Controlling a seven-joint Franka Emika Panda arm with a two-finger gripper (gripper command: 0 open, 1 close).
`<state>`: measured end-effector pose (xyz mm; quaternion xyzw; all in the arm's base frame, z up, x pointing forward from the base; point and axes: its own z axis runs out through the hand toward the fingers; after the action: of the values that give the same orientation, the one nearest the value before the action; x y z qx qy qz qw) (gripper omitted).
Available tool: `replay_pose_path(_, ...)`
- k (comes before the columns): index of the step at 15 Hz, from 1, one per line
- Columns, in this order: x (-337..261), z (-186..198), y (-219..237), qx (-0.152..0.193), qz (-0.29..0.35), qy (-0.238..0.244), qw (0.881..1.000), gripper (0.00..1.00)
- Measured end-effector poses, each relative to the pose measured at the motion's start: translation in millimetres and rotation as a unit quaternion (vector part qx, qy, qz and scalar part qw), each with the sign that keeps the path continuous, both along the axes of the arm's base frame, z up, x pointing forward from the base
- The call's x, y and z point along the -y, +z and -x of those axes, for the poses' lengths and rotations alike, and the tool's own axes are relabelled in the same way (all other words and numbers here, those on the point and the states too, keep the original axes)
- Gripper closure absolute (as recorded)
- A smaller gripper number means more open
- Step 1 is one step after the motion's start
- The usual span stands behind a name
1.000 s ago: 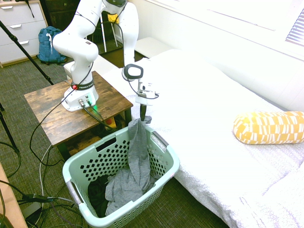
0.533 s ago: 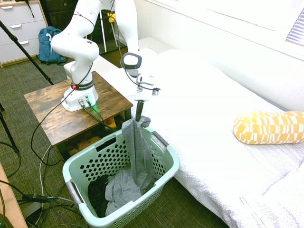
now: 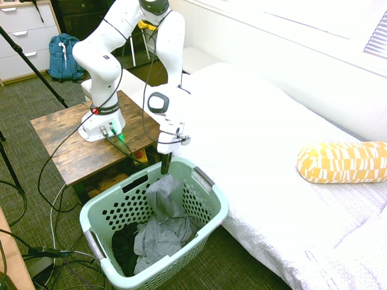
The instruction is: Put my clothes in the laundry bag
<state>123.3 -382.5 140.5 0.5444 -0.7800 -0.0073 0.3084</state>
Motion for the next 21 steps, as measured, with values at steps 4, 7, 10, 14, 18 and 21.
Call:
replay_pose_path(4,4.0,-76.2,35.4,0.089,0.03,0.016,0.995,0.0)
replay_pose_path(7,-1.2,-172.0,108.8,0.138,0.02,0.063,0.988,0.0)
replay_pose_path(10,-51.9,-270.5,166.5,0.13,-0.005,0.163,0.978,0.0)
replay_pose_path(14,-174.0,-380.1,197.5,0.109,-0.059,0.298,0.946,0.0)
replay_pose_path(18,-307.5,-436.0,215.9,0.125,-0.102,0.411,0.897,0.0)
replay_pose_path(21,-381.1,-435.7,226.9,0.136,-0.15,0.463,0.863,0.0)
